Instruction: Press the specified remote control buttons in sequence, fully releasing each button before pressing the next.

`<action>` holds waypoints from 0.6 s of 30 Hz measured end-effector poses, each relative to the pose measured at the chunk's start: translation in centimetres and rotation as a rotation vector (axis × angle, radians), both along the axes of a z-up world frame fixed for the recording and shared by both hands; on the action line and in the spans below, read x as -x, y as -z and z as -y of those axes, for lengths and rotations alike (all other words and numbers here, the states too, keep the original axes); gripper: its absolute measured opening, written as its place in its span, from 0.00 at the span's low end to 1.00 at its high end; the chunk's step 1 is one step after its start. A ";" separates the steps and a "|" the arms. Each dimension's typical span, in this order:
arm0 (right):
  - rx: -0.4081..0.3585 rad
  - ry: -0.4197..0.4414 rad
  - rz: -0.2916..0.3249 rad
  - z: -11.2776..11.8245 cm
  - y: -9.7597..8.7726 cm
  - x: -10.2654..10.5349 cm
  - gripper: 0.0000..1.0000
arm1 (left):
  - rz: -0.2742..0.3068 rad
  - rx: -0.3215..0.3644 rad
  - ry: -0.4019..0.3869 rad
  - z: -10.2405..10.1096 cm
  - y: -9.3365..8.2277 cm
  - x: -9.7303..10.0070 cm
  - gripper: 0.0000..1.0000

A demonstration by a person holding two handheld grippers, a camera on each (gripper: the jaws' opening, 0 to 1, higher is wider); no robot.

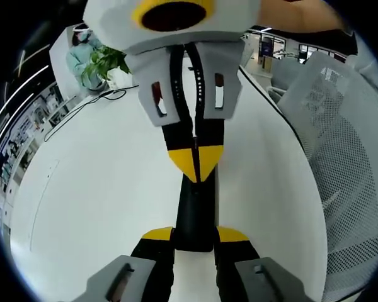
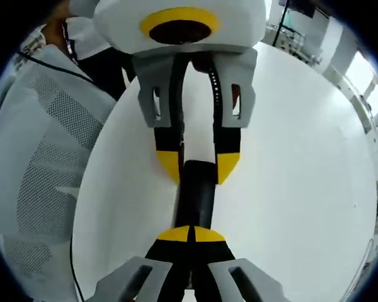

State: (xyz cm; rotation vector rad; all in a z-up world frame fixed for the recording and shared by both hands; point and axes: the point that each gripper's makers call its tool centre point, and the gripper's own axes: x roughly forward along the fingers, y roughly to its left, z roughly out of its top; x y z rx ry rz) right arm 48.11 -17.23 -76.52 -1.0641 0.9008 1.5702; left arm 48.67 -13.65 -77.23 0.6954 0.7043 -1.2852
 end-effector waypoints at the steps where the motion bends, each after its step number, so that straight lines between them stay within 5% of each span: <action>1: 0.000 0.007 0.003 0.0 0.0 0.0 0.00 | 0.001 0.000 0.000 0.0 0.0 0.0 0.23; 18: -0.040 -0.006 0.060 -1.2 -3.4 -0.8 0.00 | 0.001 -0.012 0.001 -0.1 0.1 -0.1 0.23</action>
